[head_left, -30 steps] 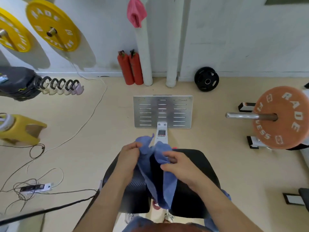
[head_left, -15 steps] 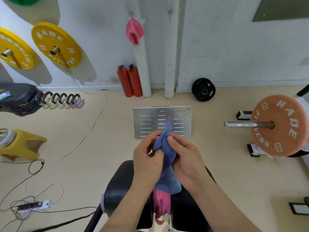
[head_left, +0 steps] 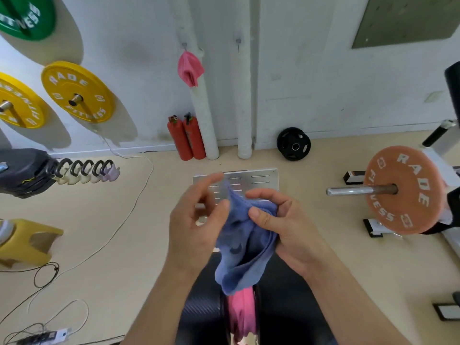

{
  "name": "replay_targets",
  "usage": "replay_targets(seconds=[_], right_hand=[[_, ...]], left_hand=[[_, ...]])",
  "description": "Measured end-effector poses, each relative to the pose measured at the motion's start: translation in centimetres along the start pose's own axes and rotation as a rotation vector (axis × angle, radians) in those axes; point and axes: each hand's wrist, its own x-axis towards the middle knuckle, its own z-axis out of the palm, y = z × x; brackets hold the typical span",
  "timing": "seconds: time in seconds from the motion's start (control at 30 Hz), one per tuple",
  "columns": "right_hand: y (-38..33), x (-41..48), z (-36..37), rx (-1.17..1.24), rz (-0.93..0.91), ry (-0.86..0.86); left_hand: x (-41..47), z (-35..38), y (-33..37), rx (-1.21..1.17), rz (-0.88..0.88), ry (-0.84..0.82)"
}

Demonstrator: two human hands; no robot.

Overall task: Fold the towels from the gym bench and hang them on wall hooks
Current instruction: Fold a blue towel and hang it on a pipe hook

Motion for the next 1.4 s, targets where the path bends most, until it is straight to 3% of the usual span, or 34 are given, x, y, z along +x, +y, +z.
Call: replay_targets(seconds=[0.13, 0.2, 0.37, 0.43, 0.57, 0.63, 0.77, 0.87, 0.97, 1.1, 1.4], right_hand=[[-1.2, -0.1, 0.7, 0.025, 0.002, -0.100], [-1.4, 0.1, 0.9, -0.008, -0.014, -0.066], [-1.6, 0.7, 0.2, -0.038, 0.111, 0.014], [-1.6, 0.7, -0.3, -0.219, 0.159, 0.009], [-2.5, 0.6, -0.7, -0.514, 0.115, 0.075], [-3.0, 0.8, -0.3, -0.533, 0.045, 0.126], [-3.0, 0.9, 0.9, -0.567, -0.052, 0.128], [-3.0, 0.9, 1.8, -0.562, -0.074, 0.115], [-3.1, 1.0, 1.9, -0.562, -0.055, 0.113], [-3.3, 1.0, 1.6, -0.522, -0.061, 0.102], [-3.4, 0.4, 1.9, -0.461, -0.151, 0.096]], left_hand=[[0.9, -0.1, 0.0, -0.420, -0.376, -0.238], [0.2, 0.8, 0.4, -0.487, -0.415, -0.261], [0.3, 1.3, 0.7, -0.340, -0.302, 0.003], [0.6, 0.8, 0.6, -0.277, -0.253, 0.034], [0.3, 0.1, 0.4, -0.057, -0.155, -0.010], [0.2, -0.4, -0.1, 0.080, -0.111, -0.007], [0.3, -0.8, 0.4, 0.021, -0.200, -0.101], [0.5, -0.3, 1.5, 0.136, -0.091, -0.255], [0.9, -0.2, 1.3, 0.254, 0.010, -0.289], [0.8, -0.3, 1.3, 0.180, -0.016, -0.328], [1.1, 0.2, 3.6, -0.007, -0.065, -0.114]])
